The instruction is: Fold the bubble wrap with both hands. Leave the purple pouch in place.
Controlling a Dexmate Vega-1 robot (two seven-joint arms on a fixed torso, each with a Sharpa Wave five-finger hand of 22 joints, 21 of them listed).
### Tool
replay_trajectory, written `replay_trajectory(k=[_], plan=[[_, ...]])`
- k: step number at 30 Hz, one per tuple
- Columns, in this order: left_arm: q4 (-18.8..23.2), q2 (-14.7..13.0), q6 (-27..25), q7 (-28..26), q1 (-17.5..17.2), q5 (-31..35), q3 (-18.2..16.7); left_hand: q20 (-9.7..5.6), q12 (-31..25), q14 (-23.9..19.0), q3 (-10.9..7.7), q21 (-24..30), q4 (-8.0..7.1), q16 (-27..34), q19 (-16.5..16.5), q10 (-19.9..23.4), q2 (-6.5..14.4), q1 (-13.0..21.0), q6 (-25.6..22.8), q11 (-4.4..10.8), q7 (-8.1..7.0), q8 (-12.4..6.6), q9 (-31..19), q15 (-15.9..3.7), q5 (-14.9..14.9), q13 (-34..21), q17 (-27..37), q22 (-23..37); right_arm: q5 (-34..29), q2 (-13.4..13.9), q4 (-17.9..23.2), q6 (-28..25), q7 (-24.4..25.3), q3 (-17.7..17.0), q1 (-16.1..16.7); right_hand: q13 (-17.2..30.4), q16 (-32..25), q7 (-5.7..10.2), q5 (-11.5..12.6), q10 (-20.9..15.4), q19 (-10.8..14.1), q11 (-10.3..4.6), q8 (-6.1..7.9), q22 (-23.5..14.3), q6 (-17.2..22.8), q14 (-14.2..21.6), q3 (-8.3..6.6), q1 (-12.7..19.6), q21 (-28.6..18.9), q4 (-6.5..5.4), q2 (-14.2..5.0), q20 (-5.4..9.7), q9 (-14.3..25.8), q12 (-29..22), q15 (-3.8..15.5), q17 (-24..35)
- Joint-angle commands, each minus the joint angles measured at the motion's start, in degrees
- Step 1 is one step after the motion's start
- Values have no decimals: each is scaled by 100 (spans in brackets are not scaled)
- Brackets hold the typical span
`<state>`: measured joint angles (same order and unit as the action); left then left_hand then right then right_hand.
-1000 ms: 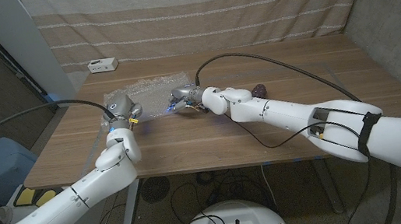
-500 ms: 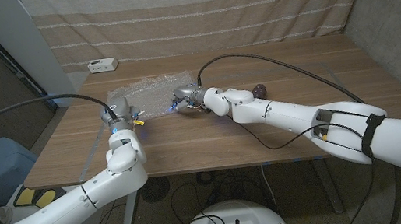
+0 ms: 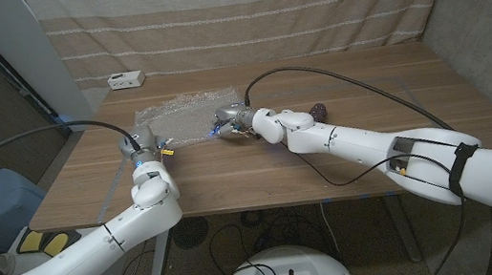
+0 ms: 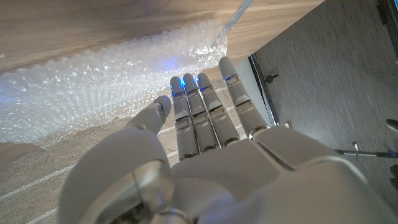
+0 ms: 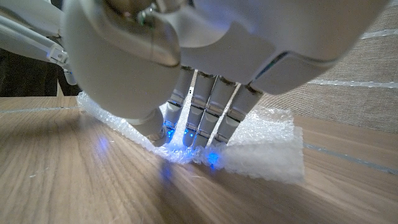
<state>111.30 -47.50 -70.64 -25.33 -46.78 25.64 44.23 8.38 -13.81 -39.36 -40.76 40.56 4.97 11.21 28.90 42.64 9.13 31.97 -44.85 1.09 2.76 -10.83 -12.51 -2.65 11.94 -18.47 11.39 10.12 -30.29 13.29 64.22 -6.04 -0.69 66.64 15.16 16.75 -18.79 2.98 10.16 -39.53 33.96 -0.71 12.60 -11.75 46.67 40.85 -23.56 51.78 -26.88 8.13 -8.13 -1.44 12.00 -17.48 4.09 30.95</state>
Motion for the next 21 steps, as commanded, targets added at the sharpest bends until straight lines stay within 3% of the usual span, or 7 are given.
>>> replay_trajectory(k=[1,4,11,21], plan=[[-288,-68,334,760,249,-945,-101,27,185,255,45,-164,-89,-64,-173,-267,-69,-224,264,-109,81,60,51,137,-44,111,-58,-18,-24,42,107,10,40,-62,34,7,20,14,18,-27,4,-9,0,8,30,34,3,2,-29,-26,-48,28,0,-22,397,15],[-363,-72,484,848,245,-1202,-191,30,261,460,109,-291,-188,-87,-315,-420,-79,-430,457,-143,155,73,87,225,-107,206,-75,-28,-21,40,100,23,42,-72,31,5,22,17,17,-31,0,-11,-1,9,31,38,4,-1,-31,-28,-50,29,0,-21,396,12],[-389,-131,447,856,402,-1289,-21,-4,185,286,206,-380,-359,15,-321,-207,-75,-711,329,-121,208,-15,115,222,-176,307,-84,-28,-40,92,193,9,67,-113,44,-2,27,20,15,-64,-2,1,3,12,43,50,5,-7,-42,-31,-55,30,0,-26,396,4],[-292,-202,618,602,456,-1191,93,-45,135,86,150,-434,-379,50,-256,-13,-37,-803,141,-117,148,-71,138,174,-163,391,-123,-24,165,333,601,61,178,-409,256,-10,32,13,12,-79,-2,2,8,15,62,60,6,-15,-57,-36,-63,32,-1,-21,387,1]])
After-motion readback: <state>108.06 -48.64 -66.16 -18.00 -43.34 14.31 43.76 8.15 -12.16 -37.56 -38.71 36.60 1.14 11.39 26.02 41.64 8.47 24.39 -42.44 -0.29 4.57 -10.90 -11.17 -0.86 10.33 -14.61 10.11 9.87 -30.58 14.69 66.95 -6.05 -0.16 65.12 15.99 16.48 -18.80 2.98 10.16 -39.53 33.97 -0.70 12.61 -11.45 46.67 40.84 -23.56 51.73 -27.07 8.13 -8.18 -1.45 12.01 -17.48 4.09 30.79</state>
